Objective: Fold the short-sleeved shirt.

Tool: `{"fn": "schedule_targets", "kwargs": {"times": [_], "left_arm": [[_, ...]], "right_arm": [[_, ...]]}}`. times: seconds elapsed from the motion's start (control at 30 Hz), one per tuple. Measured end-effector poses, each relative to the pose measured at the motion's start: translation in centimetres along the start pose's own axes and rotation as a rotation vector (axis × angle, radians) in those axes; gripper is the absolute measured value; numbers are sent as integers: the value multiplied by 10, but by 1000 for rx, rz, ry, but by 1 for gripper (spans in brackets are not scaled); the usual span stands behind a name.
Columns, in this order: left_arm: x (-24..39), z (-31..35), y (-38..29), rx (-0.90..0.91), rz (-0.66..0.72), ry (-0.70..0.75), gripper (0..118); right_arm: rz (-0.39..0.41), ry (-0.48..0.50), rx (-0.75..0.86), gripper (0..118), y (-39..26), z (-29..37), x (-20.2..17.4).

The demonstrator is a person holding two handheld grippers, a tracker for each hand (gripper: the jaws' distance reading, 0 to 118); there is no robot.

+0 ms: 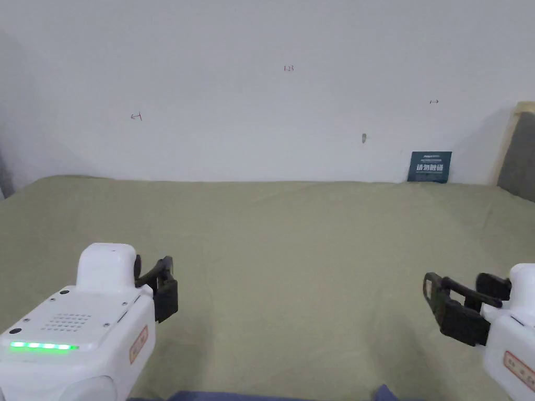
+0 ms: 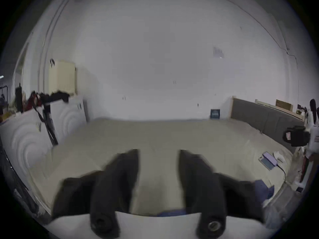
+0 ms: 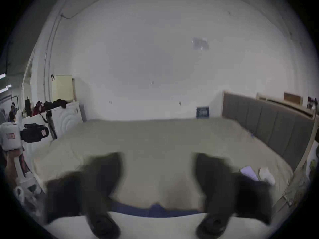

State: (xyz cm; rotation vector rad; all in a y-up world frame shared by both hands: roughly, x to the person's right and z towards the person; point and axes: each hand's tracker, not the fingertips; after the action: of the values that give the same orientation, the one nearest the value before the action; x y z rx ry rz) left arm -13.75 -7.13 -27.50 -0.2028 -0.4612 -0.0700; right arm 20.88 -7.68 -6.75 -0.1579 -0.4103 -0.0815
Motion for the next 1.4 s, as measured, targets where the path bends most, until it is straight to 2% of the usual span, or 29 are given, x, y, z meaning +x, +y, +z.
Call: {"fn": "schedule_targets", "kwargs": {"times": [0.03, 0.07, 0.1, 0.17, 0.5, 0.57, 0.63, 0.67, 0.87, 0.93, 1.1, 1.2, 1.23, 1.27, 1.3, 1.33, 1.4], "left_arm": [[8, 2, -1, 38, -17, 41, 0], [14, 2, -2, 50, -50, 58, 0], [17, 2, -2, 30, -46, 43, 0], [21, 5, -3, 59, -10, 50, 0], [14, 5, -7, 87, -50, 77, 0], [9, 5, -6, 70, -58, 80, 0], [-7, -2, -7, 4, -58, 21, 0], [-19, -5, -7, -51, -29, 0, 0], [-140, -44, -51, -500, 365, -253, 0], [-173, -53, -75, -602, 430, -306, 0], [-221, -66, -130, -773, 643, -412, 0], [-225, -71, -145, -832, 678, -491, 1], [-224, -75, -149, -865, 688, -513, 8], [-223, -78, -153, -882, 700, -507, 39], [-222, -83, -157, -899, 692, -510, 80], [-221, -84, -161, -913, 710, -547, 113], [-215, -92, -173, -942, 736, -606, 118]], "right_arm": [[10, -21, 26, 1, -1, -2, -9], [63, -19, 61, 1, -7, -5, -16], [69, -59, 86, 1, -9, -2, -19], [71, -43, 71, 1, -9, -3, -28], [90, -79, 97, 1, -14, -3, -41], [91, -72, 93, 1, -12, -4, -44], [98, -67, 91, 1, -14, -5, -48], [104, -66, 88, 1, -15, -5, -50], [125, -48, 71, 1, -21, 4, -58], [126, -51, 62, 1, -24, 8, -63], [129, -49, 43, 1, -30, 10, -69], [147, -53, 20, 1, -35, 4, -75], [142, -53, 13, 1, -36, 3, -75], [127, -43, 4, 1, -37, 2, -75], [116, -41, -4, 1, -38, 1, -77], [115, -42, -7, 1, -39, 0, -79], [125, -46, -14, 1, -43, -2, -79]]}}
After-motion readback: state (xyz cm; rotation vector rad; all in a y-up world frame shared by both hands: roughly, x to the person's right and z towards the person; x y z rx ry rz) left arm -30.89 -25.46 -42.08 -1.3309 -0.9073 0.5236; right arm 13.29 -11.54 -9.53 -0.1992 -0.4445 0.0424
